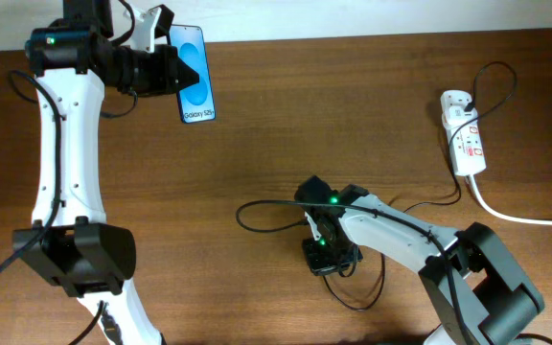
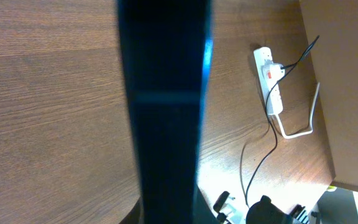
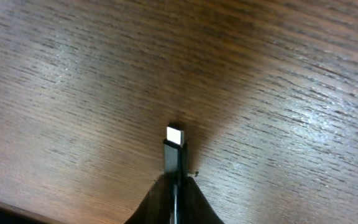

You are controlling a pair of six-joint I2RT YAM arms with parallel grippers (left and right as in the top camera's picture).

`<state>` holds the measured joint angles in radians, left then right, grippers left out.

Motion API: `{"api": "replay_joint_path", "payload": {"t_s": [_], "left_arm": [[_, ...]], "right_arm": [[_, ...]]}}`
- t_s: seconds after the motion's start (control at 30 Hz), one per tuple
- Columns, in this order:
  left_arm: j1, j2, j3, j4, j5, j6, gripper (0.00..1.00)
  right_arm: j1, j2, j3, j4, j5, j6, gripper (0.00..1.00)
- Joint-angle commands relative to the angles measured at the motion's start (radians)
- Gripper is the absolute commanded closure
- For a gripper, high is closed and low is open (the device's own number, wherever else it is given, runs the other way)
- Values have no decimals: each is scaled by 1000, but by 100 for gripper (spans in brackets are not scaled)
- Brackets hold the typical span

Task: Plug charger to phone and switch on socket
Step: 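Lift the cable end with the right gripper toward the phone's bottom, then push the USB-C plug up into the phone's bottom port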

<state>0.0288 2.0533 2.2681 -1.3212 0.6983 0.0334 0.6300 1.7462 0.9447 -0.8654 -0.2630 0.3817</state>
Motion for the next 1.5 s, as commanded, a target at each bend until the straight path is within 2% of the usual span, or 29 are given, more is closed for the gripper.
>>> {"api": "replay_joint_path", "payload": {"t_s": [0.0,0.07,0.2,0.27,0.33,0.4,0.57,0.63,0.73,0.87,0.9,1.07,1.17,1.37,1.47], "left_arm": [[7,-8,8,3,19,-7,100],[7,-8,8,3,19,-7,100],[7,-8,8,21,60,-7,100],[27,-8,8,87,243,-7,100],[73,-8,8,165,508,-7,100],[86,-8,8,208,682,-7,100],[82,-8,8,232,869,-8,100],[56,-8,8,229,866,-7,100],[2,-8,8,229,748,-19,100],[-48,-8,8,229,744,-21,100],[-53,-8,8,229,744,-22,100],[-79,-8,8,229,756,-63,100],[-81,-8,8,229,876,-64,100],[-81,-8,8,229,876,-64,100],[-80,-8,8,230,876,-64,100]], "right_arm": [[-3,13,-13,-2,8,1,91],[-3,13,-9,-10,5,0,96],[-16,10,78,-40,-8,-2,96],[-50,-10,147,-48,-74,-38,96],[-118,-88,266,-70,-204,-105,96],[-160,-156,356,-69,-276,-124,96],[-165,-267,485,12,-287,-101,96],[-165,-267,495,75,-291,-51,96],[-165,-267,528,96,-279,-51,96],[-124,-267,636,96,-262,-47,96],[-94,-267,644,96,-182,-16,96],[-39,-267,643,142,-34,43,96],[-34,-266,643,175,-36,47,96],[-34,-262,643,200,-41,133,96],[-35,-262,643,209,-111,133,96]]}}
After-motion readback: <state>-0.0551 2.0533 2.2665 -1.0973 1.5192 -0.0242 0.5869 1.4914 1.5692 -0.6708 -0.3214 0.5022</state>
